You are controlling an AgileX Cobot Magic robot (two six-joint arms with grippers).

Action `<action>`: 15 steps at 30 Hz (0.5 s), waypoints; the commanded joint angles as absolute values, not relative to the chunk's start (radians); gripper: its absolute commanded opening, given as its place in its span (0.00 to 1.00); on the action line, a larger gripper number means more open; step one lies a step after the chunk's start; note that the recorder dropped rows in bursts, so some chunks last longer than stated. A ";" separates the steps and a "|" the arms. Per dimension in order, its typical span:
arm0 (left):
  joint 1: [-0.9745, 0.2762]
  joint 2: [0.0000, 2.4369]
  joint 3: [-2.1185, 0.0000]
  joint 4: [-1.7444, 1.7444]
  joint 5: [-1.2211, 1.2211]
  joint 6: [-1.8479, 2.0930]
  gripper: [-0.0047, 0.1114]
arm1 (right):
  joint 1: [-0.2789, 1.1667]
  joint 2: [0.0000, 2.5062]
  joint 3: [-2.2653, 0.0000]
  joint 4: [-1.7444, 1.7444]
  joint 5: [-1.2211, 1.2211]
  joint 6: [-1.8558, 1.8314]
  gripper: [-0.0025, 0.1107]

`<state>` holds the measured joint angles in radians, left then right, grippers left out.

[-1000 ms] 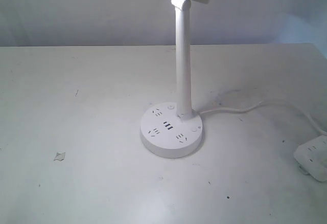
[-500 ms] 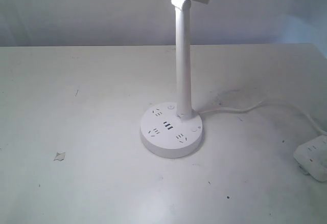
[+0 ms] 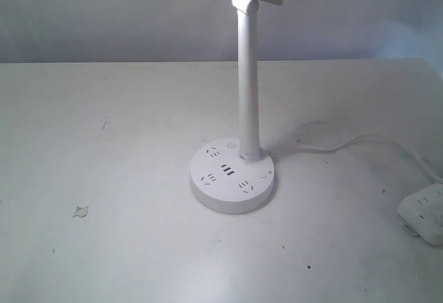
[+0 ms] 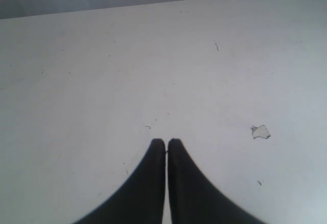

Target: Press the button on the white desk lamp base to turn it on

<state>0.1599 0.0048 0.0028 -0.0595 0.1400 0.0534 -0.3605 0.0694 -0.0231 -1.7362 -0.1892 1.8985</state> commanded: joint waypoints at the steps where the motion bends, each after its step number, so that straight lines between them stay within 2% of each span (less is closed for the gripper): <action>1: 0.160 0.000 0.000 -0.067 0.134 0.051 0.05 | -0.379 0.041 0.000 -1.744 -0.279 1.891 0.02; 9: 0.160 0.000 0.000 -0.067 0.134 0.051 0.05 | -0.379 0.037 0.000 -1.744 -0.264 1.891 0.02; 15: 0.160 0.000 0.000 -0.067 0.134 0.051 0.05 | -0.379 0.037 0.000 -1.744 -0.097 1.891 0.02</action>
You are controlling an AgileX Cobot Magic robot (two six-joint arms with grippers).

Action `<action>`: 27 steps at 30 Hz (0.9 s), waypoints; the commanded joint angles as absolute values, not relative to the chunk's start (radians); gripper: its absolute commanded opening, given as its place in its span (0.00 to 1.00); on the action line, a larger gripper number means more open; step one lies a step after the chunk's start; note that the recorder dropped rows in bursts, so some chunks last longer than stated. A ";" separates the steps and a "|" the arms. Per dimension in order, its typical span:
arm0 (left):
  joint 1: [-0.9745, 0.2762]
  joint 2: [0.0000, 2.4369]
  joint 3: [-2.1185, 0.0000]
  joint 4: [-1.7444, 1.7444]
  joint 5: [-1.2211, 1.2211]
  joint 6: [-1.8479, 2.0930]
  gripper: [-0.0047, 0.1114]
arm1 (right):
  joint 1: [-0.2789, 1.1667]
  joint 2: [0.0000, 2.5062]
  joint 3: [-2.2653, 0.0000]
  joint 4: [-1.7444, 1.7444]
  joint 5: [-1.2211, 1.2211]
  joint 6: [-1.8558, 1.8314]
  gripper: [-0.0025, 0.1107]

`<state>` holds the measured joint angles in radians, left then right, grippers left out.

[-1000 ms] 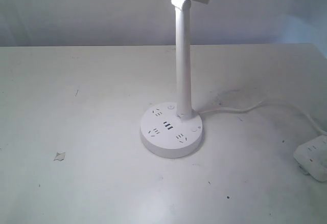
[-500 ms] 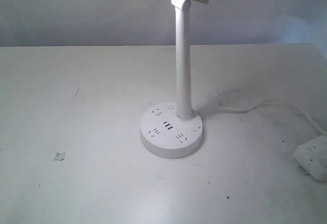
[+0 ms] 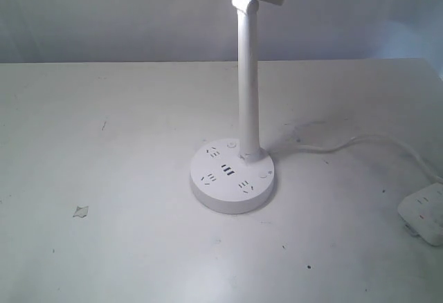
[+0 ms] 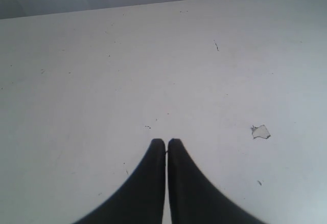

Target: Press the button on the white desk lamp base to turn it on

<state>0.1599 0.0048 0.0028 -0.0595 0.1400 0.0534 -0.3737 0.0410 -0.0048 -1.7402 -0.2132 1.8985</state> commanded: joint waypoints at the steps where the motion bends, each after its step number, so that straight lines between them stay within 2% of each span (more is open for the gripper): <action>1: 0.160 0.000 0.000 -0.067 0.134 0.051 0.05 | -0.379 0.037 0.000 -1.744 -0.074 1.891 0.02; 14: 0.160 0.000 0.000 -0.067 0.134 0.051 0.05 | -0.379 0.037 0.000 -1.744 -0.025 1.891 0.02; 27: 0.160 0.000 0.000 -0.067 0.134 0.051 0.05 | -0.185 0.000 0.000 -1.744 0.008 1.891 0.02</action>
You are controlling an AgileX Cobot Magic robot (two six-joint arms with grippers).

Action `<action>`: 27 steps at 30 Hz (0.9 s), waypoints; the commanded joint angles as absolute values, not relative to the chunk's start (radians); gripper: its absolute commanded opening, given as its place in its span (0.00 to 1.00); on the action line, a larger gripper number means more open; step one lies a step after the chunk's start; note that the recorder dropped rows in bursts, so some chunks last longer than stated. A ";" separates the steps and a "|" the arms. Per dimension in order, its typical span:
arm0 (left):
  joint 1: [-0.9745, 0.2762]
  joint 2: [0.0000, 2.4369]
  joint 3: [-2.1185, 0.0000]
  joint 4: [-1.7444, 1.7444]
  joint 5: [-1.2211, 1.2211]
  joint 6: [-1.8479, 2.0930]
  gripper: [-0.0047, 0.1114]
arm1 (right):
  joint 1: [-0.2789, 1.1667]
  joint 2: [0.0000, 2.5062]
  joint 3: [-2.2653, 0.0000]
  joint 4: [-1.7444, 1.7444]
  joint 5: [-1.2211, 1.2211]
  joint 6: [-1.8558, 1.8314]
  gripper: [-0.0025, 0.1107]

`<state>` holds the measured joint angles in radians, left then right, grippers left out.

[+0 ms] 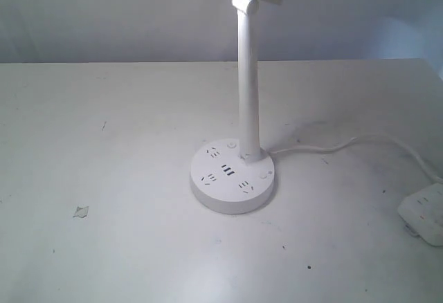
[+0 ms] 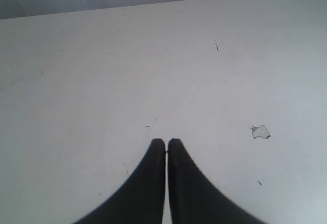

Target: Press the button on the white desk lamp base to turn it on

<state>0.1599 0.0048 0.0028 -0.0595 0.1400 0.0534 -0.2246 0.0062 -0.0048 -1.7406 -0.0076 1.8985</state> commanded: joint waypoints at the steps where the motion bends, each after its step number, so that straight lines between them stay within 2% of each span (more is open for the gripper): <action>1: 0.160 0.000 0.000 -0.067 0.134 0.051 0.05 | -0.178 0.000 0.000 -1.744 0.008 1.891 0.02; 9: 0.160 0.000 0.000 -0.067 0.134 0.051 0.05 | -0.170 0.000 0.000 -1.733 0.008 1.891 0.02; 14: 0.160 0.000 0.000 -0.067 0.134 0.051 0.05 | -0.170 0.000 0.000 -1.559 0.008 1.891 0.02; 23: 0.160 0.000 0.000 -0.067 0.134 0.051 0.05 | -0.170 0.000 0.000 -1.336 0.270 1.882 0.02; 27: 0.160 0.000 0.000 -0.067 0.134 0.051 0.05 | -0.170 0.000 0.000 -1.338 0.225 1.882 0.02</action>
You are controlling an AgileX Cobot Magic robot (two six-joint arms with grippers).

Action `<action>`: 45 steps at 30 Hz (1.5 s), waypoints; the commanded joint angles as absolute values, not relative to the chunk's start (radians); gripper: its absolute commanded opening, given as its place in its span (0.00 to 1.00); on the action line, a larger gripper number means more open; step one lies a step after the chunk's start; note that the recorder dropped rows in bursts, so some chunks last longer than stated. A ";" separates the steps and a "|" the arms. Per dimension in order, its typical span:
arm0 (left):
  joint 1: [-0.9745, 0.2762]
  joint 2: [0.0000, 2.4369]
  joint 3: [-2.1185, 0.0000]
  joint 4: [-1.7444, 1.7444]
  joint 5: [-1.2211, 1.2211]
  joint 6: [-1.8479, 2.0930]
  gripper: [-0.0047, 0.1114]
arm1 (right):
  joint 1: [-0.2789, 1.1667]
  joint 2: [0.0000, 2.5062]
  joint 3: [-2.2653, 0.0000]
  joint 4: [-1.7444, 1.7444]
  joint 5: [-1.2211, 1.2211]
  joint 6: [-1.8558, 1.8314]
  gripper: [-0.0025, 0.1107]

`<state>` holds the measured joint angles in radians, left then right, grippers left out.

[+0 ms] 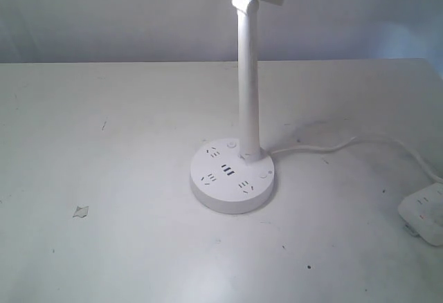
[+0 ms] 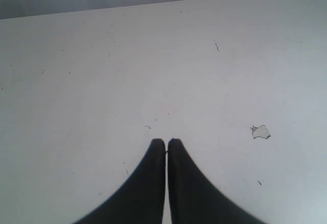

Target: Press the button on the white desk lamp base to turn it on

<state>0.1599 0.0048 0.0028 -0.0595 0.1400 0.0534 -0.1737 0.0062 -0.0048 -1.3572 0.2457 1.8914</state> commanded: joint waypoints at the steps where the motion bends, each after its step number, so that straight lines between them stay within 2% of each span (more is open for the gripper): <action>1: 0.160 0.000 0.000 -0.067 0.134 0.051 0.05 | -0.170 0.000 0.000 -1.338 0.188 1.882 0.02; 11: 0.160 0.000 0.000 -0.067 0.134 0.051 0.05 | -0.170 0.000 0.000 -1.338 -0.141 1.882 0.02; 25: 0.160 0.000 0.000 -0.067 0.134 0.051 0.05 | -0.170 0.000 0.000 -1.332 0.000 1.848 0.02; 29: 0.160 0.000 0.000 -0.067 0.134 0.051 0.05 | -0.170 0.000 0.000 -1.049 0.012 1.388 0.02; 35: 0.160 0.000 0.000 -0.067 0.134 0.051 0.05 | -0.170 0.000 0.000 -0.301 0.007 0.365 0.02; 38: 0.160 0.000 0.000 -0.067 0.134 0.051 0.05 | -0.170 0.000 0.000 -0.011 0.089 0.024 0.02; 40: 0.160 0.000 0.000 -0.067 0.134 0.051 0.05 | -0.170 0.000 0.000 0.060 0.168 -0.095 0.02; 45: 0.160 0.000 0.000 -0.067 0.134 0.051 0.05 | -0.170 0.000 0.000 0.049 0.281 -0.100 0.02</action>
